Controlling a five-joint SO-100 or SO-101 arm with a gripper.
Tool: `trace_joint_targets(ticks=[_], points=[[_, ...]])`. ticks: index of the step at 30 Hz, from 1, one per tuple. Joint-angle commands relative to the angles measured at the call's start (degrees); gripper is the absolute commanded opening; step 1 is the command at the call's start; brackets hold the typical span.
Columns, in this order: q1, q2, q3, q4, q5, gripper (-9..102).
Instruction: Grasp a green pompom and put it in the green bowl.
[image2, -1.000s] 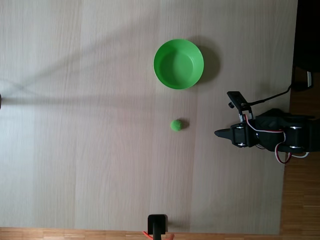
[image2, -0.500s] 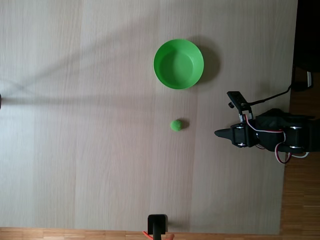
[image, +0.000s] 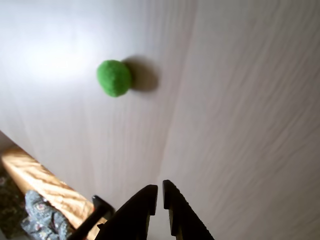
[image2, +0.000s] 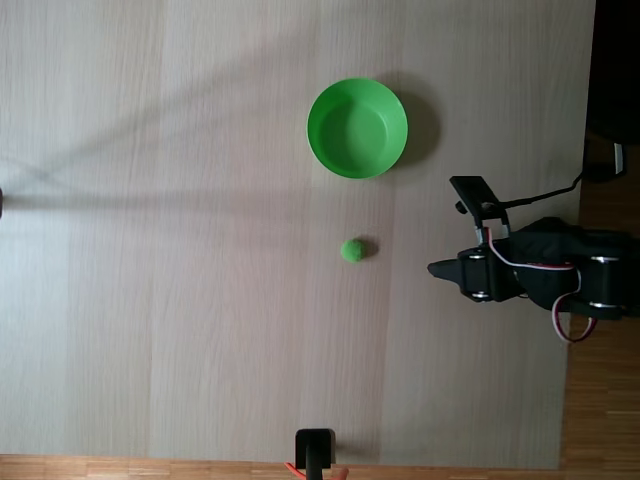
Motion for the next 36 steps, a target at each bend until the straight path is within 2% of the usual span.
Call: trace_joint_targets(ticks=[1,7,15,26,36], points=[[0.2,-11.5,-11.6,-0.8,-0.3,0],[0.2,-30.8,-26.8,-0.8,-0.3,0],[0.1,-48.8,-38.8,-0.8,-0.3,4],[0.1,-61.3,-42.5,-0.8,-0.4,22],[0.3,-66.2,-42.5,-0.8,-0.3,31]])
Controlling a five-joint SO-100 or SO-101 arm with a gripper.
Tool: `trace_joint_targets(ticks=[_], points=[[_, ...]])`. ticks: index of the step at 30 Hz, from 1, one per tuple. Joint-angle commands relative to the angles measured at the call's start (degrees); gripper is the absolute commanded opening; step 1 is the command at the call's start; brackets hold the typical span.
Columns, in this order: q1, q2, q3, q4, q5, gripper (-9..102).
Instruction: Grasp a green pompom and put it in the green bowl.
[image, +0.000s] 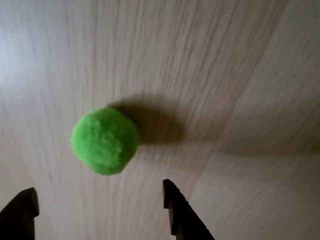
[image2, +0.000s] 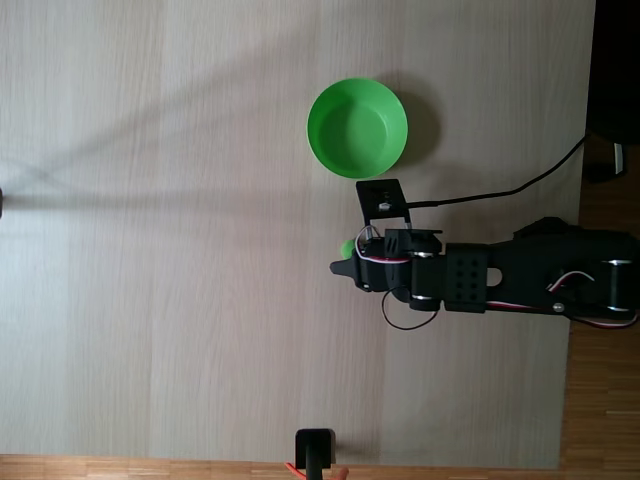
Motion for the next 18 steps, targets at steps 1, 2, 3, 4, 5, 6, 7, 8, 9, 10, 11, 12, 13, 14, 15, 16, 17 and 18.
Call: trace_joint_targets(ticks=[1,2,3,4,5,6,7,8,9,10,11,12,13,14,15,16,17,18], points=[[0.3,0.0,-2.5,-0.5,-0.1,31],[0.4,-0.1,-2.5,-0.5,-0.1,31],[0.5,-0.3,-2.5,-0.5,-0.1,31],[1.1,-0.4,-2.5,-0.6,-0.1,31],[1.9,-0.7,-2.5,-0.7,-0.1,31],[2.8,-0.9,-2.5,-1.1,-0.1,31],[3.7,-1.1,-2.5,-2.0,-0.1,31],[4.5,-1.3,-2.4,-2.9,-0.2,31],[5.3,-1.6,-2.1,-3.8,-0.2,31],[5.9,-1.9,-1.9,-4.4,-0.2,31],[6.2,-2.3,-1.8,-4.7,-0.2,31],[6.2,-2.7,-1.8,-5.0,-0.2,31],[6.2,-3.3,-1.7,-5.2,-0.2,31],[6.2,-3.9,-1.7,-5.4,-0.2,31],[5.8,-4.4,-1.7,-5.4,-0.2,31],[5.4,-4.8,-1.7,-5.5,-0.2,31],[4.8,-5.2,-1.7,-5.5,-0.2,31],[4.1,-5.5,-1.7,-5.6,-0.2,31]])
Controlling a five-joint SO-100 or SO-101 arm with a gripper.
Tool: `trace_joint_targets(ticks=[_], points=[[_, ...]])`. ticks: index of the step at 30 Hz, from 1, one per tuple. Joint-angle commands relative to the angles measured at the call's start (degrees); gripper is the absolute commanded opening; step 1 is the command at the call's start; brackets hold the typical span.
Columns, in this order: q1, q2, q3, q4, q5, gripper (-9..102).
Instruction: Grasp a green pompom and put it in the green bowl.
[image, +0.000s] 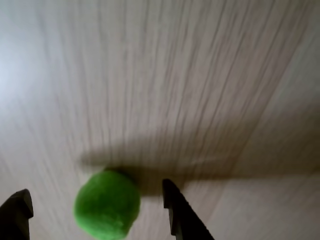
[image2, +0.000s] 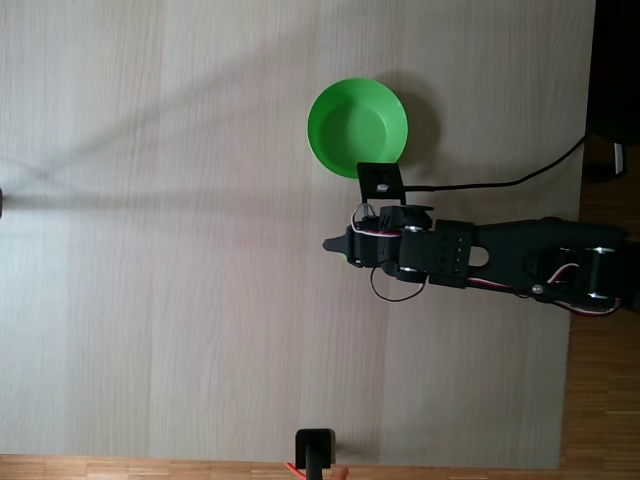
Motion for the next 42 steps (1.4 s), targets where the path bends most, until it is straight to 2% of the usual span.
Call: trace_joint_targets(ticks=[1,21,31,42], points=[[-2.1,-0.2,-1.5,-0.4,0.0,31],[-3.3,-0.7,-1.3,0.1,0.0,31],[-3.3,-0.4,-1.3,-0.6,0.1,18],[-1.3,-0.2,-1.3,-0.6,0.0,17]])
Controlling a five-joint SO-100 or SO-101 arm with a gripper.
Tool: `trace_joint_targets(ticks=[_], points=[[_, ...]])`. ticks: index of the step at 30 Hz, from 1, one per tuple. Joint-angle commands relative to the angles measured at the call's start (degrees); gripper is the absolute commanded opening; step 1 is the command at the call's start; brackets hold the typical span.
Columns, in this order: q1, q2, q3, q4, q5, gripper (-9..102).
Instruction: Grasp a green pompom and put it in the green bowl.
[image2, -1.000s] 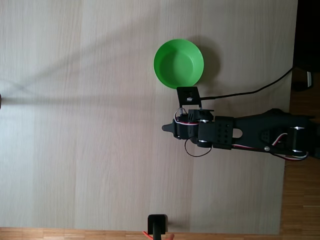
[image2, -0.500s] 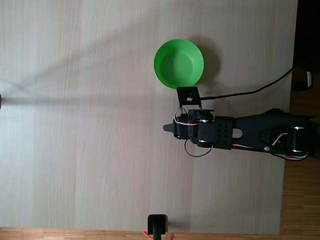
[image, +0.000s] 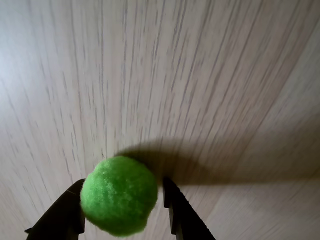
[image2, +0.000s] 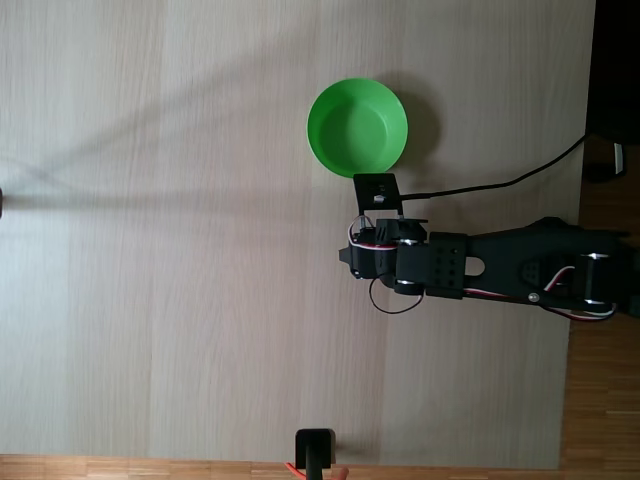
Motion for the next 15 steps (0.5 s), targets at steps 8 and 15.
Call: trace_joint_targets(ticks=[8,15], points=[[1.8,1.1,-1.2,-0.3,-0.3,15],[1.8,1.1,-1.2,-0.4,-0.3,10]])
